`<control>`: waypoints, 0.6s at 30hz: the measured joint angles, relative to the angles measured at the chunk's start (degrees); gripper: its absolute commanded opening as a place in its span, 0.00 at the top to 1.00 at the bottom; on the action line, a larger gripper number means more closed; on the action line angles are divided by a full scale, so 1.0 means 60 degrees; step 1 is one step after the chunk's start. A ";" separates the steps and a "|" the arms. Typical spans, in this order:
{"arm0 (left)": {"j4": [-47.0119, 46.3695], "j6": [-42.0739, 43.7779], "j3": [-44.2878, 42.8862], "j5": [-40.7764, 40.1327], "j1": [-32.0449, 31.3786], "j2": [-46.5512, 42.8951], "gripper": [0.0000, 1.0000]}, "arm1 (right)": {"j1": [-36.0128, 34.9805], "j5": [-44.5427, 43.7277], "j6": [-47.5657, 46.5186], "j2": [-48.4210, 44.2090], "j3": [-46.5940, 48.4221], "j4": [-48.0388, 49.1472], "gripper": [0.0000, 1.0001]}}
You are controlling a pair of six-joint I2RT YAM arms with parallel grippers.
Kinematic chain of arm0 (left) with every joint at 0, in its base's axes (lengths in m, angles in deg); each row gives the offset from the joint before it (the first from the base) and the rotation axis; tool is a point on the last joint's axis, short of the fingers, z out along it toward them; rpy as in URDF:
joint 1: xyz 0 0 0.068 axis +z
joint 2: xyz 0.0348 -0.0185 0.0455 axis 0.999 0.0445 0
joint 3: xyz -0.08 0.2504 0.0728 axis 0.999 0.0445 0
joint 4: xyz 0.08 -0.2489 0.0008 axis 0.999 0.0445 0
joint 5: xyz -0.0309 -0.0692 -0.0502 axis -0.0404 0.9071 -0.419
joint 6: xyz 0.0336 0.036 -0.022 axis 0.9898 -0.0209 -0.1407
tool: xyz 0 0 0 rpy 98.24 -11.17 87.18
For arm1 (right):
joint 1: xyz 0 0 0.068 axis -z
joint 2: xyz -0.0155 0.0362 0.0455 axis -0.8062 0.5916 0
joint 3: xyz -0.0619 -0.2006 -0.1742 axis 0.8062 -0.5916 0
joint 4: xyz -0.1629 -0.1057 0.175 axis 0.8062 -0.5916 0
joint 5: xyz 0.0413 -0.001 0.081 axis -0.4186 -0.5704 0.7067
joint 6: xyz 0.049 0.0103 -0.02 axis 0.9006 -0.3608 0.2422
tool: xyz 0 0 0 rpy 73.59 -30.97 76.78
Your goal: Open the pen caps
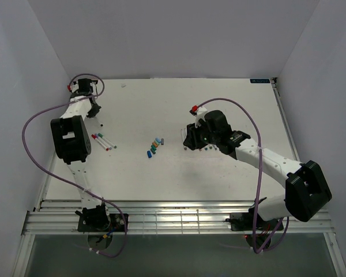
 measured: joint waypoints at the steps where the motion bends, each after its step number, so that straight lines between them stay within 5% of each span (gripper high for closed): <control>1: 0.0058 -0.0095 0.0149 0.0240 -0.0004 -0.0335 1.00 | 0.0000 0.0102 0.0055 0.0000 0.0004 0.0000 0.55; 8: -0.0787 -0.0572 0.2386 0.2637 -0.0940 -0.4528 1.00 | 0.0004 0.1555 0.0630 0.0080 0.0033 0.0219 0.40; 14: -0.2798 -0.1169 0.5053 0.4317 -0.4448 -0.7388 1.00 | 0.0000 0.3085 0.1668 0.0488 0.0084 0.1341 0.37; 18: -0.2951 -0.1832 0.6346 0.4444 -0.5756 -0.8134 1.00 | 0.0000 0.3872 0.2528 0.0503 -0.0040 0.2685 0.36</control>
